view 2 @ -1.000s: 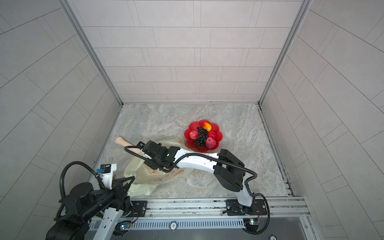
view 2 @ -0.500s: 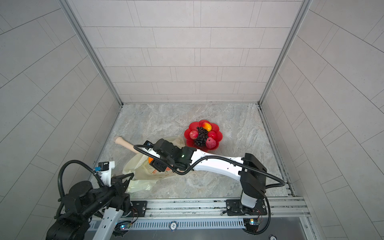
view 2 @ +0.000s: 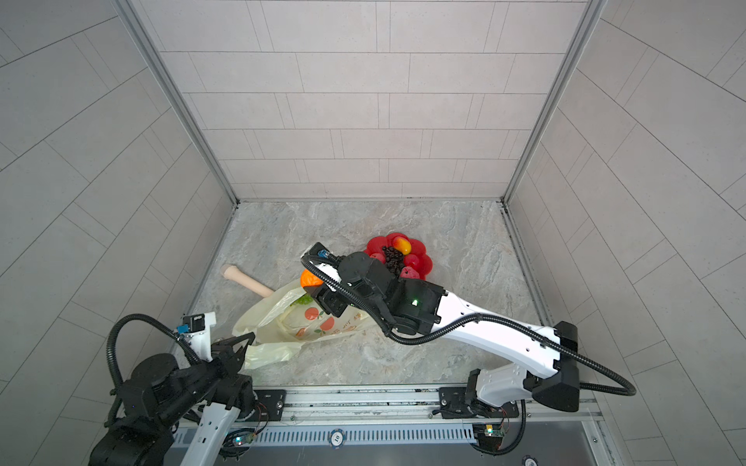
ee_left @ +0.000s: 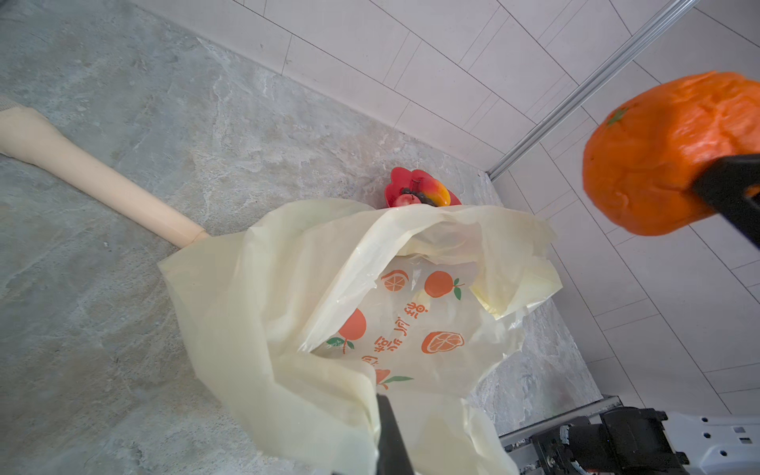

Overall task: Take fruits out of the plastic bag
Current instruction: Take out the fake fruit from the plastic bag, then place the fake fruit on the plate.

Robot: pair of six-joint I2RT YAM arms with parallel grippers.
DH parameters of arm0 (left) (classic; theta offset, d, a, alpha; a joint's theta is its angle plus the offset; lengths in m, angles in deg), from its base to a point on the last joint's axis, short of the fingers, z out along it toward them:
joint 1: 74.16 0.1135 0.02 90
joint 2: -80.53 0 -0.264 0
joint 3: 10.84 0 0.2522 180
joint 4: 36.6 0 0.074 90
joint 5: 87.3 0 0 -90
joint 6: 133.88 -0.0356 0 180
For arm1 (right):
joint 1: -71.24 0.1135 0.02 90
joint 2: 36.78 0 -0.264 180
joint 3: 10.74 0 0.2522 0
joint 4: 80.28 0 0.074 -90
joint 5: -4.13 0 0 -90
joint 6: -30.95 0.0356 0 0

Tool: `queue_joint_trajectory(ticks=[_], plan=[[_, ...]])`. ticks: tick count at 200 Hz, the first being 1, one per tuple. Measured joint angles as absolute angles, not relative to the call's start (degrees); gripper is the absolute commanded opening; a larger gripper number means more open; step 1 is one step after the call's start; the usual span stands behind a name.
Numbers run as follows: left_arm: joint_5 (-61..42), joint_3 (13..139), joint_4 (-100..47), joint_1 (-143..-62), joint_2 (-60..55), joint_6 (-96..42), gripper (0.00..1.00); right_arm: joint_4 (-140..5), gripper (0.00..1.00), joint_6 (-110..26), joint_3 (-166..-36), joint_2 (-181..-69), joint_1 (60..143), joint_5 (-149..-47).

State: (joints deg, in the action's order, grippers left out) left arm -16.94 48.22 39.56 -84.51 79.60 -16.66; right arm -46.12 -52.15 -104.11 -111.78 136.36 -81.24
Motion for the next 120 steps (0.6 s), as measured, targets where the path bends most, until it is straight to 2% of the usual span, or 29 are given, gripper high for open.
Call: queue_joint_trajectory(ticks=[53,120], plan=[[-15.9,48.2,39.6,-84.5,79.6,-15.8,0.0,-44.4,0.51,-52.6,-103.2,-105.4,131.3,-72.9],[-16.6,48.2,39.9,-84.5,79.6,-15.9,0.0,-43.2,0.51,-49.5,-99.1,-101.9,116.3,-74.1]])
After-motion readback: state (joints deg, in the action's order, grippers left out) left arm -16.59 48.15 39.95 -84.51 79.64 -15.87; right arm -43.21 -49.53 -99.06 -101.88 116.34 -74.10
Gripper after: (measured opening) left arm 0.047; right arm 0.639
